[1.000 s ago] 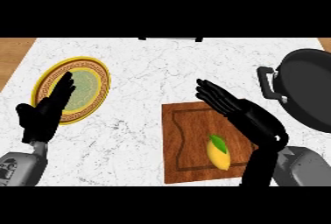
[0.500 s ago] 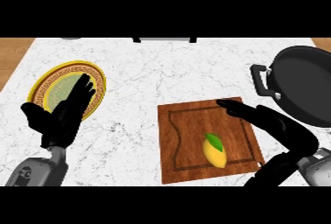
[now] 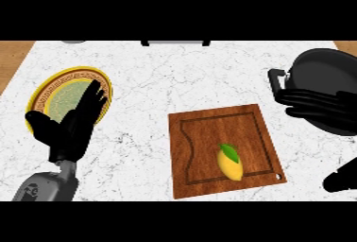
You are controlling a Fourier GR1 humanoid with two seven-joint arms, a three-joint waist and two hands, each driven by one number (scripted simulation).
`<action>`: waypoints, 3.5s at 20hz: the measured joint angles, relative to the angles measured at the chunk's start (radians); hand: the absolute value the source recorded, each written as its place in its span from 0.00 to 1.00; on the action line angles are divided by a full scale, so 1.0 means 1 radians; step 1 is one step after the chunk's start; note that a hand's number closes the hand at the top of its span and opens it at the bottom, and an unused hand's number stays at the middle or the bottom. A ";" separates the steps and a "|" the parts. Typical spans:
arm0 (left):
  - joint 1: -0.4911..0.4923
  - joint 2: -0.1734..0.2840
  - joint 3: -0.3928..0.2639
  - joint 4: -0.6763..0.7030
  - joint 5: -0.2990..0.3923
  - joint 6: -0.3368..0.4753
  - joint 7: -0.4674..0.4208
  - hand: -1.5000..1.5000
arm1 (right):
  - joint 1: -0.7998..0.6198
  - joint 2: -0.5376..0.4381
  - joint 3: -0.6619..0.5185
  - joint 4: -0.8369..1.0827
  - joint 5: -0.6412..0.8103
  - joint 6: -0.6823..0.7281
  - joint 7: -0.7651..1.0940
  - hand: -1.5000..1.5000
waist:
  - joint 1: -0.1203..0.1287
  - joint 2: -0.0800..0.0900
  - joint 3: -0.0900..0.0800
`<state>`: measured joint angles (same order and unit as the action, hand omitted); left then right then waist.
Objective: Pick the lemon from the cutting board and place it in the pot
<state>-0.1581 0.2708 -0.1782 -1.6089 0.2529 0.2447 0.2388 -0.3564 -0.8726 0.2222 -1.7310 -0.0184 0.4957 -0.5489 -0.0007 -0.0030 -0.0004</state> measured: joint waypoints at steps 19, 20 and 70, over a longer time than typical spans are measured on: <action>0.023 -0.015 0.040 -0.053 -0.035 -0.034 0.038 0.50 | -0.129 0.089 0.116 -0.155 0.154 0.249 0.558 0.00 | 0.007 0.003 0.000; 0.026 -0.022 0.038 -0.051 -0.041 -0.034 0.034 0.50 | -0.129 0.105 0.132 -0.146 0.188 0.251 0.559 0.00 | 0.007 0.003 0.000; 0.037 -0.153 0.133 -0.094 -0.164 -0.139 0.093 0.50 | 0.068 0.513 0.275 0.036 1.035 0.231 0.526 0.00 | 0.003 0.003 0.000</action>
<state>-0.1211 0.1180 -0.0451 -1.7027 0.0887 0.1058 0.3322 -0.2885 -0.3600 0.4977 -1.6951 1.0161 0.7265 -0.0225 0.0018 0.0000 0.0001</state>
